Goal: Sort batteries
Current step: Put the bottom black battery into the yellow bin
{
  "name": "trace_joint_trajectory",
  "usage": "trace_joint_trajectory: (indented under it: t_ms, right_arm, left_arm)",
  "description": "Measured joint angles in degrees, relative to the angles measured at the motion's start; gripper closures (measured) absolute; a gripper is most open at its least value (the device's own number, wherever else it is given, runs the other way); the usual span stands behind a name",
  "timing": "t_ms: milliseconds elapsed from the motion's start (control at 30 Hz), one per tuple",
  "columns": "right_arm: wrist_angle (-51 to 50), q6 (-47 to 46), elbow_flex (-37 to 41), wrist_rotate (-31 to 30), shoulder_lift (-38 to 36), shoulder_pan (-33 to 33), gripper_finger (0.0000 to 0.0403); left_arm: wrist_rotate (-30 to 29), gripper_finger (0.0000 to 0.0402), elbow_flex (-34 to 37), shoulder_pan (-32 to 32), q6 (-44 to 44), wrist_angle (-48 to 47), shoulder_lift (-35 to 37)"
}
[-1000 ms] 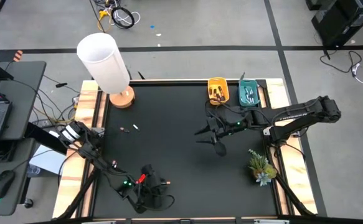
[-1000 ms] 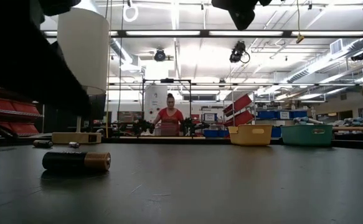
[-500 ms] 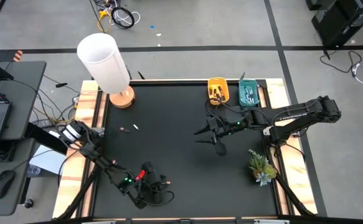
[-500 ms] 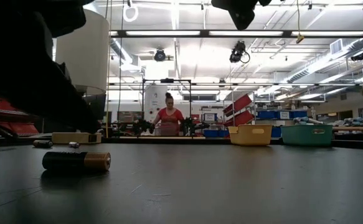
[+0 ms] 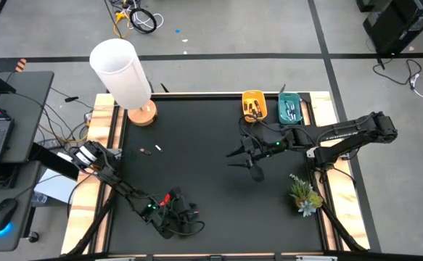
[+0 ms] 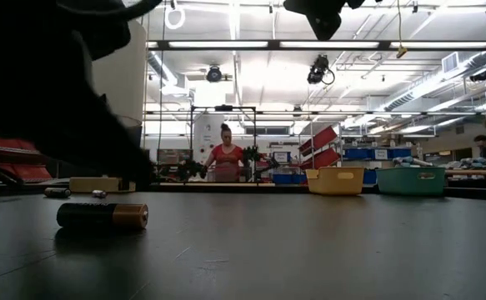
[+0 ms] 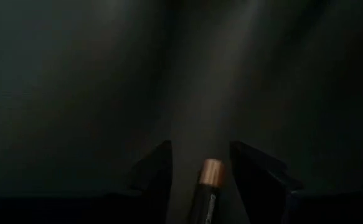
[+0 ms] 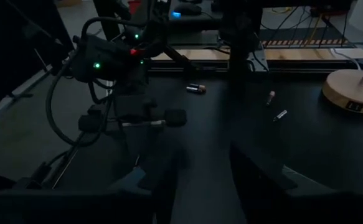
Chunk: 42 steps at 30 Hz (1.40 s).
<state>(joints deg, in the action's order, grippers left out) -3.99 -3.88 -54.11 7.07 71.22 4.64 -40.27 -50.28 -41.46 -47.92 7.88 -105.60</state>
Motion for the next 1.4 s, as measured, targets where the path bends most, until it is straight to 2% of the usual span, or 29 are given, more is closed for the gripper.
trace_joint_trajectory:
  t_ms: [100, 467, 567, 733, 900, 1067, 1233, 1400]
  right_arm:
    - [-0.06, -0.02, 0.0, -0.02, 0.0, -0.32, 0.0249]
    - [-1.29, -0.41, 0.0, 0.0, 0.0, -0.76, 0.0249]
    - [-2.44, -0.45, 0.0, 0.02, 0.0, -0.76, 0.0249]
    - [-3.78, -0.5, 0.0, 0.4, 0.0, -0.76, 0.0249]
    - [-3.76, -0.46, 0.0, 0.46, 0.0, -0.76, 0.0249]
    - [-3.84, 0.43, 0.0, -0.34, 0.0, -1.24, 0.0249]
    - [-3.82, -0.08, 0.0, -1.94, 0.0, -4.02, 0.0249]
    - [-4.11, -5.81, -0.53, -2.39, -1.52, -8.9, 0.0249]
  left_arm:
    - [0.96, 0.023, -0.07, 0.21, 1.07, 5.15, -1.76]
    - [0.61, 0.0235, -0.07, 0.19, 1.05, 6.19, -6.88]
    - [0.2, 0.0262, -0.13, 0.17, 0.82, 7.02, -8.64]
    - [0.13, 0.0346, -0.31, 0.21, 1.2, 7.14, -9.56]
    - [-0.04, 0.0345, -0.33, 0.21, 0.78, 6.14, -9.66]
    - [-2.91, 0.0345, -0.2, 0.46, 0.72, 6.54, -8.67]
    - [-3.42, 0.0345, 0.26, 4.32, 6.3, 4.36, -5.04]
    - [3.32, 0.0345, -0.07, 12.61, 16.59, 5.64, 0.33]
